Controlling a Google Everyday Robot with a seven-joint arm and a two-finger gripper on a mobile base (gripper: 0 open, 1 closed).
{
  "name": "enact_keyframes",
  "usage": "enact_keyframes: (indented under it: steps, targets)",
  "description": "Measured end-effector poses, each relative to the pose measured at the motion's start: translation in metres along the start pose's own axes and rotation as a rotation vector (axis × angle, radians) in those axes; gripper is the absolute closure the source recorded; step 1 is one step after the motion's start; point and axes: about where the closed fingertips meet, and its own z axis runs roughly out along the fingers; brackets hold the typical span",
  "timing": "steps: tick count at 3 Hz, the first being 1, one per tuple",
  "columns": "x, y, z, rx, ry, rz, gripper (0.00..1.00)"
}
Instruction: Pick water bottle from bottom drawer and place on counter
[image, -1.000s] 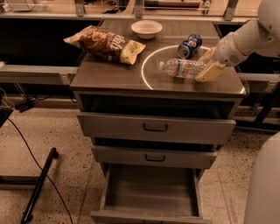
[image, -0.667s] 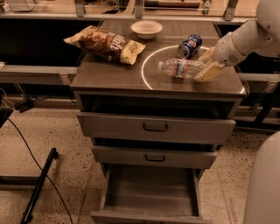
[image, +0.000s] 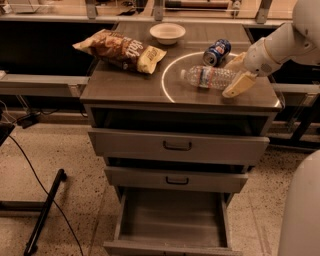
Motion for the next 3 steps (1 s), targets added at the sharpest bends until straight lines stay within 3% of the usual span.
enact_keyframes:
  steps: [1,3]
  targets:
    - [0.0000,0.0000,0.0000,0.000,0.000,0.000,0.00]
    - [-0.0035,0.0030,-0.0071,-0.016,-0.018,-0.018,0.00]
